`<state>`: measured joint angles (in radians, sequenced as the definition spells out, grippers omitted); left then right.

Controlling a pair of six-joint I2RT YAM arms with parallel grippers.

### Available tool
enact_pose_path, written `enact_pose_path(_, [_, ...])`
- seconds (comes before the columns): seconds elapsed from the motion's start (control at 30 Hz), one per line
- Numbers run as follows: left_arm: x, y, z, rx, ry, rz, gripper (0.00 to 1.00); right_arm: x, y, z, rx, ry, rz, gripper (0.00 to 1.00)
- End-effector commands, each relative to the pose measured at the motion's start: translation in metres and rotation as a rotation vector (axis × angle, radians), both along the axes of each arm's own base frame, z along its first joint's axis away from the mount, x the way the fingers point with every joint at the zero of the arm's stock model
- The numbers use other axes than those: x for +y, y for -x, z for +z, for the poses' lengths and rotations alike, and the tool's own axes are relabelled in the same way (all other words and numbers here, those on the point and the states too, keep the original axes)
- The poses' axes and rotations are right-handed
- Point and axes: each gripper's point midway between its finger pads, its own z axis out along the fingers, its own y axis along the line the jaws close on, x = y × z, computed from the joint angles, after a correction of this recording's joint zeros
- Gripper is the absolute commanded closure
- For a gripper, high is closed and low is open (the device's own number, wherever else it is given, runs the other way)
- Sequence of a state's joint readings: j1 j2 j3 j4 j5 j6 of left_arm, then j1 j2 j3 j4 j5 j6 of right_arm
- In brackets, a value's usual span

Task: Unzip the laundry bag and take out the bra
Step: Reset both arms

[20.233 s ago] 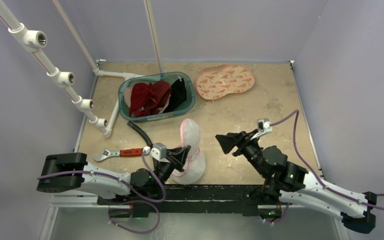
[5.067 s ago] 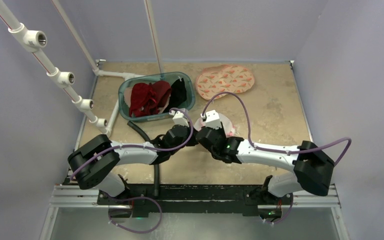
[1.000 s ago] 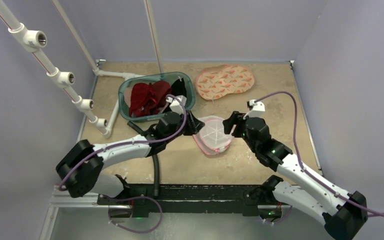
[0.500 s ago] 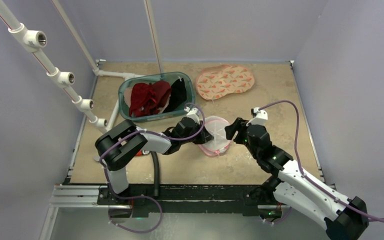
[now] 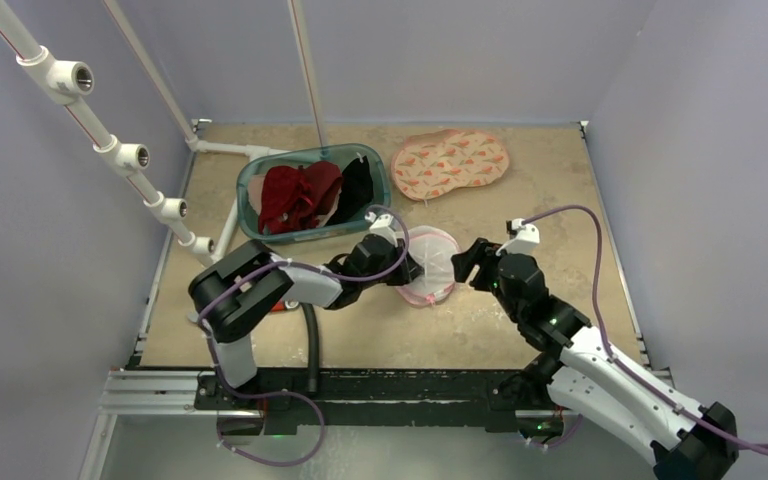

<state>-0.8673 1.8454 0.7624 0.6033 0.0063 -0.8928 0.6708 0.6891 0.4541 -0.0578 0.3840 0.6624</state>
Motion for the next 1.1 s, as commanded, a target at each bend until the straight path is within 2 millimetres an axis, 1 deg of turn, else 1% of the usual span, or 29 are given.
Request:
enact_pose_path(0.0, [0.008,-0.005,0.062,-0.146,0.009,0.012,0.79,-0.003,-0.003,0.037,-0.083,-0.013,0.002,0.29])
enact_pose_path(0.03, [0.008,-0.004,0.076,-0.171,0.008,0.009,0.75,-0.004,-0.003,0.041,-0.093,-0.014,0.002,0.28])
enact_pose_path(0.17, [0.017,-0.002,0.126,-0.249,0.028,0.022,0.57,-0.004,0.000,0.073,-0.165,-0.030,0.025,0.25])
enact_pose_path(0.2, [0.019,0.000,0.135,-0.260,0.033,0.024,0.53,-0.005,0.000,0.080,-0.178,-0.036,0.028,0.24])
enact_pose_path(0.27, [0.026,0.004,0.152,-0.285,0.042,0.027,0.49,-0.006,0.001,0.096,-0.205,-0.051,0.024,0.23])
enact_pose_path(0.4, [0.049,0.008,0.172,-0.317,0.006,0.070,0.43,-0.011,0.004,0.121,-0.235,-0.058,0.016,0.22])
enact_pose_path(0.47, [0.063,0.009,0.183,-0.343,-0.034,0.096,0.37,-0.014,0.006,0.134,-0.254,-0.071,0.010,0.17])
enact_pose_path(0.5, [0.072,0.009,0.187,-0.353,-0.062,0.114,0.36,-0.016,0.006,0.140,-0.267,-0.077,0.000,0.12])
enact_pose_path(0.53, [0.082,0.009,0.189,-0.359,-0.098,0.135,0.36,-0.018,0.007,0.146,-0.278,-0.086,-0.010,0.05])
enact_pose_path(0.57, [0.093,0.009,0.189,-0.360,-0.140,0.157,0.35,-0.022,0.007,0.152,-0.293,-0.095,-0.024,0.02])
enact_pose_path(0.63, [0.113,0.011,0.193,-0.370,-0.214,0.189,0.34,-0.029,0.010,0.162,-0.318,-0.134,-0.062,0.02])
enact_pose_path(0.67, [0.122,0.012,0.194,-0.370,-0.243,0.211,0.34,-0.035,0.011,0.166,-0.324,-0.178,-0.104,0.02])
enact_pose_path(0.77, [0.151,0.015,0.196,-0.371,-0.314,0.283,0.33,-0.044,0.017,0.178,-0.379,-0.312,-0.149,0.02])
enact_pose_path(0.83, [0.168,0.019,0.195,-0.376,-0.358,0.311,0.32,-0.044,0.021,0.181,-0.422,-0.377,-0.144,0.02])
enact_pose_path(0.9, [0.185,0.022,0.194,-0.382,-0.390,0.353,0.29,-0.042,0.023,0.186,-0.470,-0.408,-0.122,0.02])
enact_pose_path(1.0, [0.205,0.026,0.193,-0.383,-0.428,0.412,0.29,-0.035,0.020,0.187,-0.494,-0.377,-0.087,0.02])
enact_pose_path(1.03, [0.211,0.026,0.192,-0.378,-0.439,0.431,0.29,-0.032,0.018,0.183,-0.470,-0.359,-0.083,0.02])
enact_pose_path(1.07, [0.217,0.027,0.192,-0.376,-0.454,0.451,0.29,-0.027,0.013,0.172,-0.423,-0.325,-0.076,0.02])
